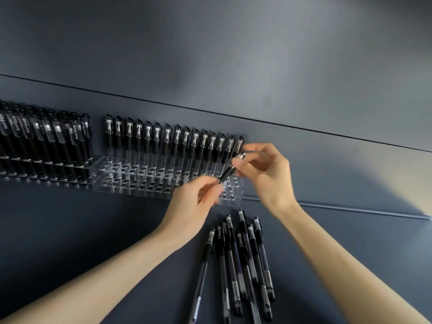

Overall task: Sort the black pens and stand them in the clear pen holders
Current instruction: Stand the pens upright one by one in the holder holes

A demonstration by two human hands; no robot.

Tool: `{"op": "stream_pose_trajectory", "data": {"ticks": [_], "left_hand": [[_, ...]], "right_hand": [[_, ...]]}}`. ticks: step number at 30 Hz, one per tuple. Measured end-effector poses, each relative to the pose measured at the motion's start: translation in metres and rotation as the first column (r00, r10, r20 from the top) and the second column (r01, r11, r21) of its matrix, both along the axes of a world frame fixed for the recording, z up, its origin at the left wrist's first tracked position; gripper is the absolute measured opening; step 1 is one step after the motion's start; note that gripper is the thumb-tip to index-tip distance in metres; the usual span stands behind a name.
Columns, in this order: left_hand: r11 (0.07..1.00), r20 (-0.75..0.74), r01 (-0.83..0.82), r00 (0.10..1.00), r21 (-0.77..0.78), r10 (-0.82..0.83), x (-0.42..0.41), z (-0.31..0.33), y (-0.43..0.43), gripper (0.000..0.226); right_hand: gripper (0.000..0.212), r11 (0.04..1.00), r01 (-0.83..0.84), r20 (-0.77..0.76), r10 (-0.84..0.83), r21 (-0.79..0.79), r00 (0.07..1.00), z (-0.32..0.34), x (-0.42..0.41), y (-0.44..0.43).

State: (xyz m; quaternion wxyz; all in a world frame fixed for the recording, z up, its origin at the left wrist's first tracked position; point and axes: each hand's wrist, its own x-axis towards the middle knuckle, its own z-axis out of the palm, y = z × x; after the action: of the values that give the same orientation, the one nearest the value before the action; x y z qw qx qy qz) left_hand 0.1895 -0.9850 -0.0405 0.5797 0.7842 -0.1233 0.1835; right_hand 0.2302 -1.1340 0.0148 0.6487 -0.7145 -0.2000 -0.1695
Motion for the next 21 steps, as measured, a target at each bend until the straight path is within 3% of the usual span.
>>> {"op": "stream_pose_trajectory", "data": {"ticks": [2,5,8,12,21], "left_hand": [[0.958,0.145,-0.166,0.98,0.236,0.135,0.005,-0.005,0.005,0.025],[0.765,0.359,-0.359,0.916,0.535,0.179,0.011,-0.012,0.015,0.043],[0.625,0.316,-0.335,0.938,0.706,0.145,0.015,-0.021,0.017,0.049],[0.533,0.293,-0.311,0.948,0.787,0.122,0.017,-0.028,0.018,0.051],[0.505,0.306,-0.332,0.942,0.797,0.138,0.017,-0.027,0.016,0.049]], "right_hand": [[0.025,0.994,0.083,0.054,-0.087,0.065,0.995,0.009,0.005,-0.008],[0.025,0.969,0.239,0.182,-0.246,0.06,0.952,0.022,0.011,-0.021],[0.025,0.937,0.348,0.268,-0.344,0.034,0.9,0.026,0.017,-0.022],[0.018,0.915,0.403,0.313,-0.385,0.006,0.868,0.022,0.026,-0.018],[0.016,0.911,0.389,0.3,-0.337,-0.135,0.892,0.007,0.042,-0.012]]}}
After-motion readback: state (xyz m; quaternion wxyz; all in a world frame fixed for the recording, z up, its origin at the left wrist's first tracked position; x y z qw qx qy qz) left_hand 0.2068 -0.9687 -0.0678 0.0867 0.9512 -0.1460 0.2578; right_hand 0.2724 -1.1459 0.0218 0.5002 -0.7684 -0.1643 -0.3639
